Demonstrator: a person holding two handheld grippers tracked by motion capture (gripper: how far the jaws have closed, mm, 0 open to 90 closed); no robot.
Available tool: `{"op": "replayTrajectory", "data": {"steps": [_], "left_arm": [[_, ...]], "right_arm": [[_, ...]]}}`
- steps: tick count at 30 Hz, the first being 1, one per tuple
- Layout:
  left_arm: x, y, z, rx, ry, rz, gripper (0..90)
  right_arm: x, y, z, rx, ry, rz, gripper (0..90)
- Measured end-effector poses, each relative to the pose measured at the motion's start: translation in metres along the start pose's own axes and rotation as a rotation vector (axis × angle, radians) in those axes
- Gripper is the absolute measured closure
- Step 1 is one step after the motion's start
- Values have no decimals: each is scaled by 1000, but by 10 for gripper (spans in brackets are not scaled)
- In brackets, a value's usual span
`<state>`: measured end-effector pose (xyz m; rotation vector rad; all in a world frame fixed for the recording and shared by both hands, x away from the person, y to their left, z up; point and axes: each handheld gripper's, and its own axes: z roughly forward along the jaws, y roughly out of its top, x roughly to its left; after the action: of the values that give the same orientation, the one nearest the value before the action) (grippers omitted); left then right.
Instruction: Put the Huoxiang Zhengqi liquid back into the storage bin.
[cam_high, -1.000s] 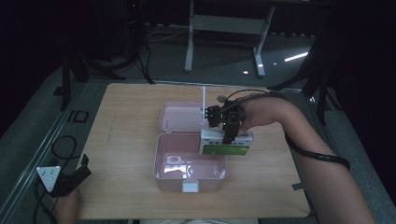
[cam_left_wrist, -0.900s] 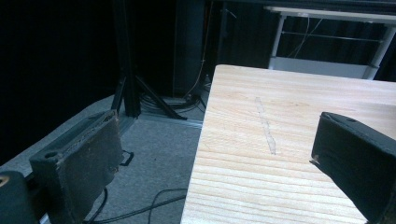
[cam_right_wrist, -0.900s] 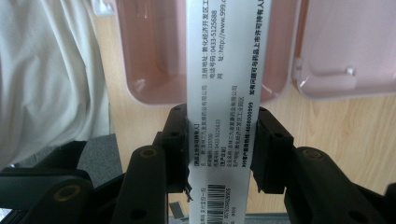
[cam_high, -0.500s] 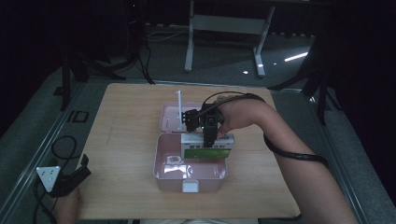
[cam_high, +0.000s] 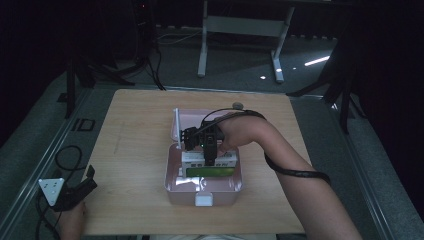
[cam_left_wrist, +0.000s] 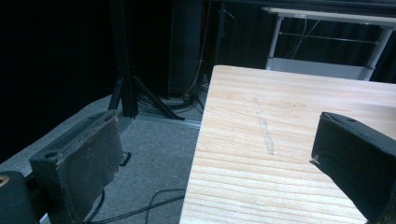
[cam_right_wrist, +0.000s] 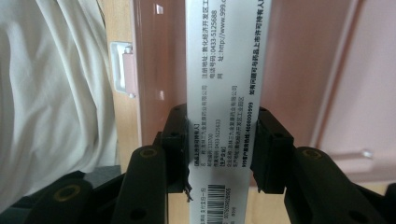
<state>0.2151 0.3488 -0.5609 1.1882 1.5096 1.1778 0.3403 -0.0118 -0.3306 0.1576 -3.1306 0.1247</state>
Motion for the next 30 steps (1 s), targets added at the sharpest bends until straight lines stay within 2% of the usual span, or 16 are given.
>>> {"op": "replayTrajectory", "data": {"steps": [12, 14, 16, 21, 27, 30], "left_arm": [[0, 0, 0, 0, 2, 3, 21], [0, 0, 0, 1, 3, 4, 21], [-1, 0, 0, 0, 3, 5, 21], [0, 0, 0, -3, 1, 2, 21], [0, 0, 0, 2, -1, 6, 21], [-1, 0, 0, 3, 1, 8, 21]], "right_arm": [[-6, -5, 44, 4, 38, 32, 620], [-6, -6, 47, 4, 40, 33, 620], [-6, -6, 59, -1, 65, 30, 620], [-4, -6, 69, 0, 70, 25, 620], [-3, -10, 85, -14, 106, 27, 620], [-3, -10, 91, -11, 108, 28, 620]]}}
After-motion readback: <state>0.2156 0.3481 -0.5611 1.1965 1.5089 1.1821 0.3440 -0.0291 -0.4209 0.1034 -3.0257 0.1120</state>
